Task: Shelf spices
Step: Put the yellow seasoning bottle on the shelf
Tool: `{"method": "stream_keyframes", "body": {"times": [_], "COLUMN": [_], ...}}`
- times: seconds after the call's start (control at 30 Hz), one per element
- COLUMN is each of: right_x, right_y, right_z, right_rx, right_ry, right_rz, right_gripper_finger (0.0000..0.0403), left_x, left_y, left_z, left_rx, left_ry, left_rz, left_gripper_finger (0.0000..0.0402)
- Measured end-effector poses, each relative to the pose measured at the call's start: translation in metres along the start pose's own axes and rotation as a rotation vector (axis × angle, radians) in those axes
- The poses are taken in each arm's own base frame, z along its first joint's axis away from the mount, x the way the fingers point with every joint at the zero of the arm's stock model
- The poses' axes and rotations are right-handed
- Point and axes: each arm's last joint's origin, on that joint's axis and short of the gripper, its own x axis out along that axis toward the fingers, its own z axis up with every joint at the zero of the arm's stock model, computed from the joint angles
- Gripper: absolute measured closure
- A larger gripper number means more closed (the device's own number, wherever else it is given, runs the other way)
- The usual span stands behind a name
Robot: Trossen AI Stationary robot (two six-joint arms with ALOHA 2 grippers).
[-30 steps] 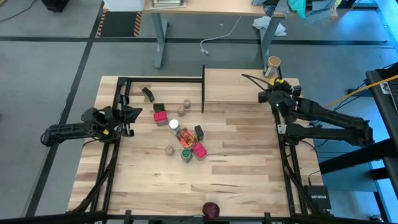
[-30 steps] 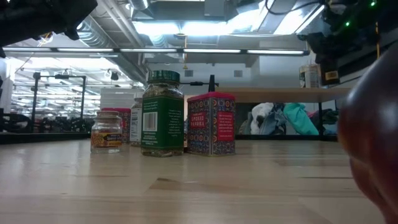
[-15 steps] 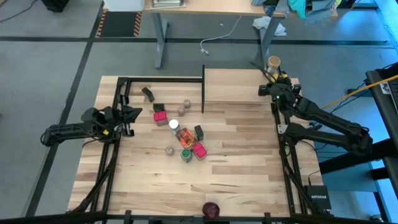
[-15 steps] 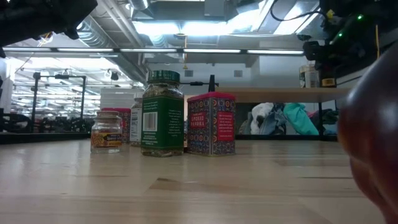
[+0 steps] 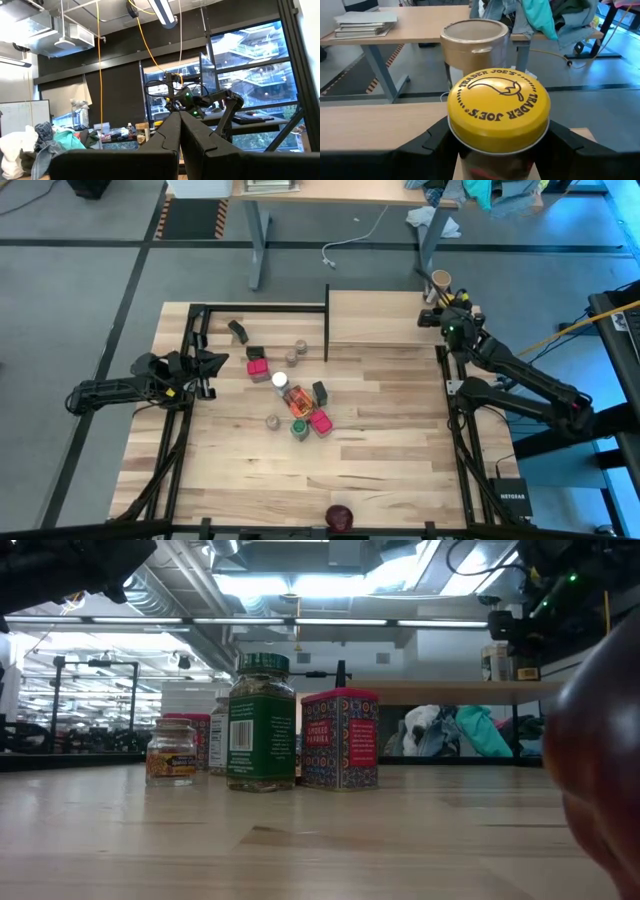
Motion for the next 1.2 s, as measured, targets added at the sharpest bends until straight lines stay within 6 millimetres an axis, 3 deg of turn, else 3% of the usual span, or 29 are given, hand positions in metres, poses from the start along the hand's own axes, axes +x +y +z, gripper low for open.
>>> {"method": "stream_keyframes", "body": {"times": [1.2], "right_x": [0.018], "right_y": [0.012], "right_z": [0.002], "right_rx": [-0.013], "right_ry": [-0.002], "right_rz": [0.032], "right_gripper_finger": [0.0194], "left_x": [0.0], "left_y": [0.0], "left_z": [0.0], "left_rx": [-0.019], "left_ry": [0.002], "left_rz": [0.0], "left_gripper_finger": [0.0402]}}
